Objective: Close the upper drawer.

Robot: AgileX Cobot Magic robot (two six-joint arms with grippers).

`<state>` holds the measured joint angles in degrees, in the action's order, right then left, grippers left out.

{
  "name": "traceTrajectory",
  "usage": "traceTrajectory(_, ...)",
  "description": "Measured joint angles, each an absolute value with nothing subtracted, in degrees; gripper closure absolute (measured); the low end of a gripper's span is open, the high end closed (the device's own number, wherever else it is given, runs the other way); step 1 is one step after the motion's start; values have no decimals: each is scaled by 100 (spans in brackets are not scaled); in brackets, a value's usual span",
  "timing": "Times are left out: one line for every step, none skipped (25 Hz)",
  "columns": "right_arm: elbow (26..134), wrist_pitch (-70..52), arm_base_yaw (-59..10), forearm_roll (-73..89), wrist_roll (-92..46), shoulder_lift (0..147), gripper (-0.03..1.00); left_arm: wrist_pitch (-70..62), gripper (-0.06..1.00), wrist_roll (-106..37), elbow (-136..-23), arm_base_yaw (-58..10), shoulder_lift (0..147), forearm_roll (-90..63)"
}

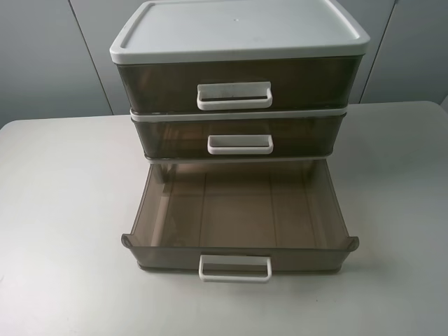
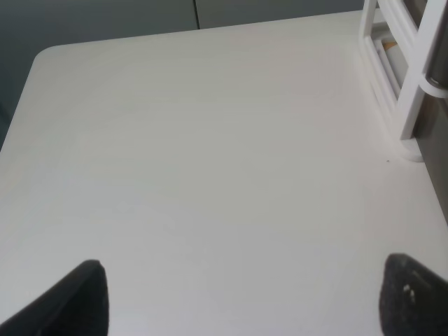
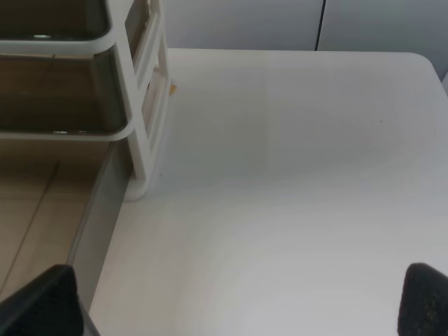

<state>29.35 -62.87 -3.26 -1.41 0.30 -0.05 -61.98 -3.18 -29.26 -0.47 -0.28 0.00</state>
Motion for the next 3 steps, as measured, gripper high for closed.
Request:
traceTrajectory(2935,-6287,-326,-141,30,-5,29,-6198,20,-318,-2926,-47,-28,0)
traceTrajectory(2935,-6287,-326,-141,30,-5,29,-6198,20,-318,-2926,-47,-28,0)
traceTrajectory(2935,-6287,-326,-141,30,-5,29,-6198,20,-318,-2926,-47,-28,0)
